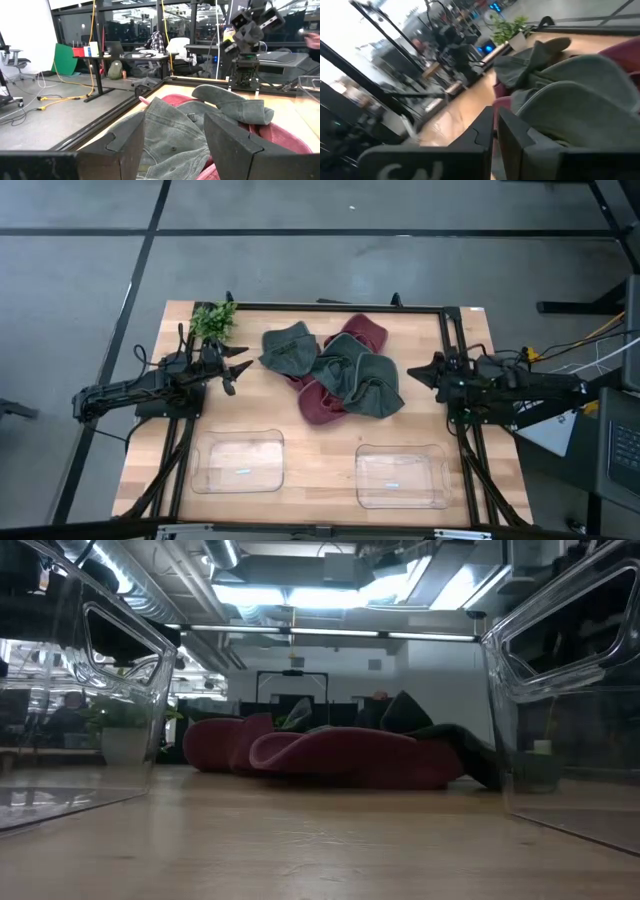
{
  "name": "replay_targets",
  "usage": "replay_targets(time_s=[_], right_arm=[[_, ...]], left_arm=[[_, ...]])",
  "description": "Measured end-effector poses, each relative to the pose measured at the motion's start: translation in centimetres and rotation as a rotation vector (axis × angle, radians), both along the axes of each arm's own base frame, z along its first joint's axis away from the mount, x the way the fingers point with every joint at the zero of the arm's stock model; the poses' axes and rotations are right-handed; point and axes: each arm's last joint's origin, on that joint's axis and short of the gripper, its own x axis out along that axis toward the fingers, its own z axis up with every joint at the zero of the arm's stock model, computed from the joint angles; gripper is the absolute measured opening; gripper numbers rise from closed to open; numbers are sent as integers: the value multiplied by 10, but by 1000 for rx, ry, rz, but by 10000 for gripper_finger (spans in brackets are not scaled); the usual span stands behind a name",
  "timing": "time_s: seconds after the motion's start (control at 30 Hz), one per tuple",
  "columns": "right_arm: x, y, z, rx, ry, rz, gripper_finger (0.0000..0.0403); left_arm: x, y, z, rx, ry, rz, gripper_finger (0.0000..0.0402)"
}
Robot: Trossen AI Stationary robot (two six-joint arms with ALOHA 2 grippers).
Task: Pick & Place hat
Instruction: Put the bottom right black cap into the right transparent bin
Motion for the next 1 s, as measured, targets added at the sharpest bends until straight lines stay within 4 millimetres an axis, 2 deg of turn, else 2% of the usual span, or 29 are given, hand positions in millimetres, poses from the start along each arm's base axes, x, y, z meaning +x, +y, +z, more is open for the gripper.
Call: replay_targets(time_s=[0.33, 0.67, 0.8, 1.0], right_arm=[[18, 0, 37, -187, 121, 33, 24], [42, 1, 59, -349, 206, 88, 26], [53, 6, 65, -424, 242, 139, 51], [69, 13, 74, -468, 287, 197, 115]], left_arm=[[0, 0, 0, 0, 0, 0, 198], [0, 0, 0, 0, 0, 0, 198], [0, 0, 0, 0, 0, 0, 198], [0, 0, 0, 0, 0, 0, 198]])
